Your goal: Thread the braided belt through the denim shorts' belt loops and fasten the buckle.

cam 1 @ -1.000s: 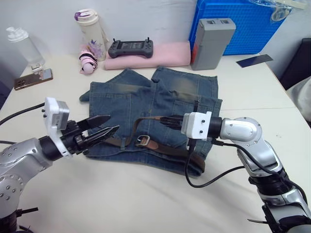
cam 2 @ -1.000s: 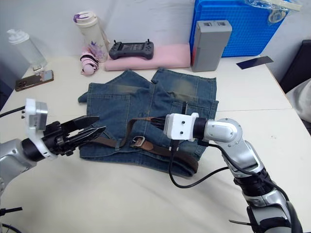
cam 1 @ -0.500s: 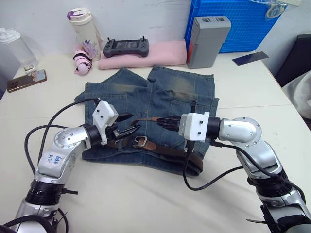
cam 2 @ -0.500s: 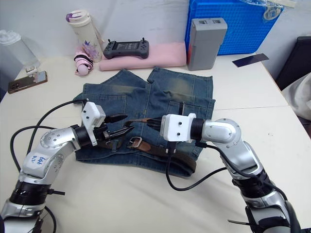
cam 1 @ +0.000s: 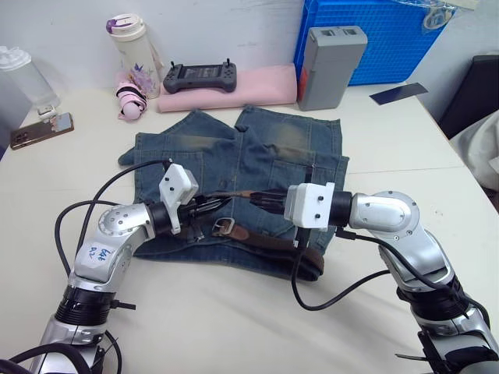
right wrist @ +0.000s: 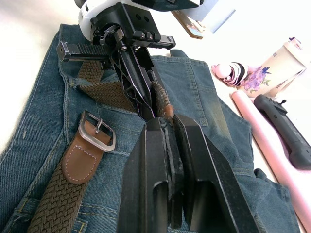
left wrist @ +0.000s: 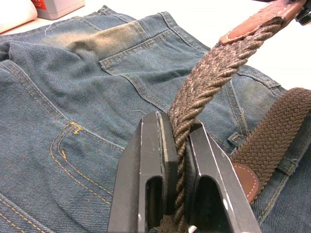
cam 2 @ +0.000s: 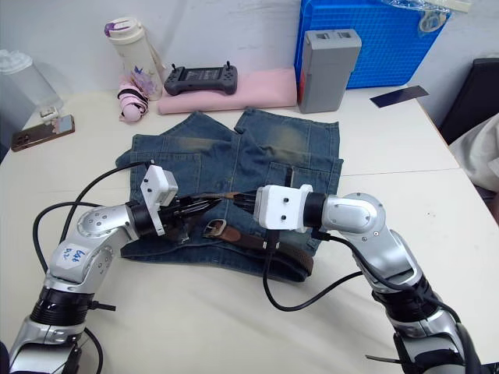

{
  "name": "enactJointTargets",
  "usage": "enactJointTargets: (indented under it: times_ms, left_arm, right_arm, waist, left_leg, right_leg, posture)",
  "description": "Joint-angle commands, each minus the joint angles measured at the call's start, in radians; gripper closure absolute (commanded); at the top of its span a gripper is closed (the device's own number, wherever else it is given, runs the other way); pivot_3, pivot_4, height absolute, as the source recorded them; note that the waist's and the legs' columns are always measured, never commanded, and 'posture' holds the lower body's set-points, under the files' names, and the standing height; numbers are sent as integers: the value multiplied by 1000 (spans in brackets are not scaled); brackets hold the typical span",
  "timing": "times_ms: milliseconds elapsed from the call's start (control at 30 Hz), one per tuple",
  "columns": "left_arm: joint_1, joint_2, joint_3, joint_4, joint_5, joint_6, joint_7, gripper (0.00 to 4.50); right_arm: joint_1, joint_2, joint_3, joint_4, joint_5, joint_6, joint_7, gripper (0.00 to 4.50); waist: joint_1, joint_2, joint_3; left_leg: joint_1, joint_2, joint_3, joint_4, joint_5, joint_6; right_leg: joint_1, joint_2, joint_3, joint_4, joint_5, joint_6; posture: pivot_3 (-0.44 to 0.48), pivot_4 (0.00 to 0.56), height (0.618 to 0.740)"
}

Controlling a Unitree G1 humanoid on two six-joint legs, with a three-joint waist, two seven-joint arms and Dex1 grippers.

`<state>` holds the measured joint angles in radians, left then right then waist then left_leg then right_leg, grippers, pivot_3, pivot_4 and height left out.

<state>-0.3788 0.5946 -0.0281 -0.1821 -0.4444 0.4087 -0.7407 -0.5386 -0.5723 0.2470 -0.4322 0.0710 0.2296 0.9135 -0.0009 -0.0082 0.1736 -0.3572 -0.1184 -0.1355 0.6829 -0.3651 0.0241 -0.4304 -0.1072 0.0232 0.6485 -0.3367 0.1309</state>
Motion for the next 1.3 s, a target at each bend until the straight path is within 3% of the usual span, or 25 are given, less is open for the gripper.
enactJointTargets:
  times_ms: [33,167,233,367,633,967,1067,1300]
  left_arm:
    - [5,-12,63,-51,-29,20,26,4500]
    - [2,-28,116,-77,-64,70,66,4500]
    - [-9,-45,157,-94,-104,110,101,4500]
    - [-55,-97,232,-120,-209,188,184,4500]
    - [-68,-91,259,-162,-255,274,234,4500]
    - [-35,-77,302,-200,-281,317,270,4500]
    - [-28,-76,306,-203,-284,318,276,4500]
    - [-24,-72,323,-201,-284,319,285,4500]
  right_arm:
    - [-4,19,-27,-50,42,66,-27,2561]
    - [7,22,-42,-72,69,170,-55,744]
    - [34,3,-33,-98,86,222,-42,59]
    - [142,3,77,-136,61,263,-51,59]
    - [164,113,193,-27,-15,279,-160,59]
    - [168,165,221,24,-127,304,-275,59]
    - [166,167,225,33,-142,303,-282,871]
    - [157,174,212,35,-143,320,-285,3681]
  waist:
    - [0,0,0]
    - [1,0,0]
    - [1,0,0]
    - [1,0,0]
    - [0,-2,0]
    - [0,-2,0]
    - [-1,-2,0]
    - [0,-2,0]
  left_leg:
    - [0,0,0,0,0,0]
    - [0,0,0,0,0,0]
    - [0,0,0,0,0,0]
    - [0,0,0,0,0,0]
    - [1,-1,0,2,1,-2]
    - [1,-1,-1,2,3,-3]
    - [1,-1,-1,2,3,-3]
    - [1,-1,-1,2,3,-4]
  right_leg:
    - [0,0,0,0,0,0]
    - [0,0,0,0,0,0]
    - [0,0,0,0,0,0]
    - [0,0,0,0,0,0]
    - [0,-1,-3,5,1,-1]
    - [0,-1,-3,6,2,-3]
    - [0,-1,-3,6,2,-3]
    - [0,-1,-3,6,2,-3]
  posture:
    - [0,150,718]
    - [0,150,718]
    - [0,150,718]
    - [0,150,718]
    - [0,150,718]
    - [0,150,718]
    - [0,150,718]
    - [0,150,718]
